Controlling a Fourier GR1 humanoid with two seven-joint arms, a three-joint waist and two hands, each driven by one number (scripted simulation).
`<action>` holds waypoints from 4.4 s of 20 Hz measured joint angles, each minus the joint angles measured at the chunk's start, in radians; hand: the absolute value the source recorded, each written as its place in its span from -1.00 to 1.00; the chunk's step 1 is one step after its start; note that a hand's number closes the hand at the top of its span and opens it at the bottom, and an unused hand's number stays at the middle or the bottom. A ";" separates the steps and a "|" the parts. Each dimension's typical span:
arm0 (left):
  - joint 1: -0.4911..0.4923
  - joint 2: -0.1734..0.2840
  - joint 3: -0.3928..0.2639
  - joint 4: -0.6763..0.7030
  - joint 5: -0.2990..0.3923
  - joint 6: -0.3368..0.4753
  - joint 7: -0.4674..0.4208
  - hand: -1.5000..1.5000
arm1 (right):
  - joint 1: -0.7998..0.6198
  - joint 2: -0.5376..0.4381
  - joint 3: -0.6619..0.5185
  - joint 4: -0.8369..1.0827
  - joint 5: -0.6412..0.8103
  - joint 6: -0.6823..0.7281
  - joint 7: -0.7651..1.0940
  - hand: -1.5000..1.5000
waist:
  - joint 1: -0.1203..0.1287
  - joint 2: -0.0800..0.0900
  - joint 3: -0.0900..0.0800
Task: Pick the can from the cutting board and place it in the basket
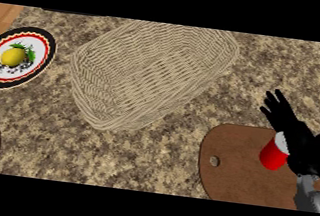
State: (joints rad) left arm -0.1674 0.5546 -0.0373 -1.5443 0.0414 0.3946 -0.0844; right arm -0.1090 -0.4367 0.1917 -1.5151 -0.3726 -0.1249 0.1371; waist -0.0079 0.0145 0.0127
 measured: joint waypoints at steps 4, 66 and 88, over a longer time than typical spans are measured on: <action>-0.012 0.005 -0.021 -0.005 0.008 -0.076 0.012 0.00 | -0.101 0.020 0.012 0.013 -0.005 0.046 0.044 1.00 | 0.011 -0.009 -0.009; -0.029 -0.101 -0.054 -0.009 -0.008 -0.305 0.083 0.00 | -0.676 -0.337 0.451 0.227 0.143 0.907 0.747 -1.00 | 0.006 -0.017 -0.013; -0.042 -0.196 0.021 0.017 -0.093 -0.380 0.068 0.00 | -0.404 -0.214 0.219 0.156 0.551 0.954 0.612 -1.00 | 0.008 -0.014 -0.013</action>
State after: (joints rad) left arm -0.2097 0.3587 -0.0162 -1.5271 -0.0520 0.0146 -0.0162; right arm -0.5129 -0.6511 0.4103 -1.3592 0.1782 0.8295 0.7491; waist 0.0005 0.0001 0.0000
